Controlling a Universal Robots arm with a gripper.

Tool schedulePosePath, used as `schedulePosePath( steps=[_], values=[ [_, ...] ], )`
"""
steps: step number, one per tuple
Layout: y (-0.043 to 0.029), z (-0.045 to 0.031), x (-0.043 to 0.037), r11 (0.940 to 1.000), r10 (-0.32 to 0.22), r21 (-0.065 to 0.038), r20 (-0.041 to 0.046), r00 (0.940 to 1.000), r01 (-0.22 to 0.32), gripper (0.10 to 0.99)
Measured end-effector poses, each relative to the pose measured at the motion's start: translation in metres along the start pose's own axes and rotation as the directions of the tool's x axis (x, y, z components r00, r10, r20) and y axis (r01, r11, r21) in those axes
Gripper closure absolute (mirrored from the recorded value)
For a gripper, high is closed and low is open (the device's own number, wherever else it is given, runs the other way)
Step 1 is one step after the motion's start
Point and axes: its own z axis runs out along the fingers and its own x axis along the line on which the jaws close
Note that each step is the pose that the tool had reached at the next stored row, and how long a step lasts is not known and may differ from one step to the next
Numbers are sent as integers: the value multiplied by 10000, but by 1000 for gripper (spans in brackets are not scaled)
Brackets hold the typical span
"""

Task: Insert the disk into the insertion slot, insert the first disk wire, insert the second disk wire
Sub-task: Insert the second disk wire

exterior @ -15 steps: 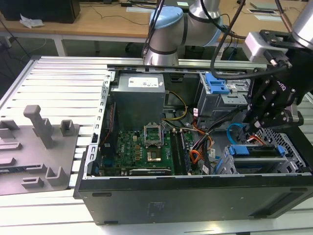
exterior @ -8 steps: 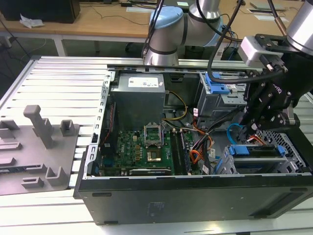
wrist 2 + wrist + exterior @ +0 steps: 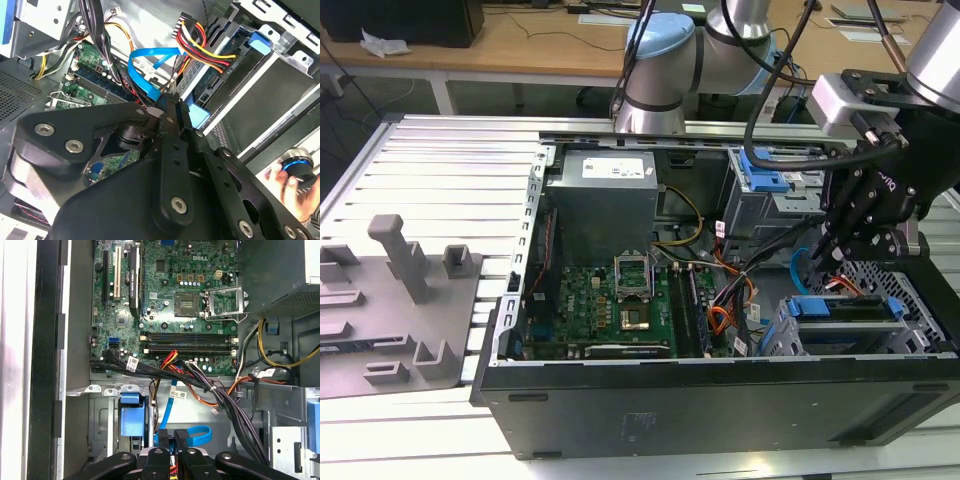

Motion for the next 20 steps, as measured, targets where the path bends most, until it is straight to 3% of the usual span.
schedulePosePath(
  steps=[2,5,8,17,20],
  values=[
    [-12,-1,0,10000,1,-1,0,10000,-1,925],
    [-88,-6,-1,10000,-1,-6,-1,10000,1,925],
    [-93,-3,14,10000,1,-5,0,10000,-1,925],
    [-95,10,193,10000,0,-5,-1,10000,0,925],
    [-96,16,215,10000,16,-5,-1,10000,-16,925]
  ],
)
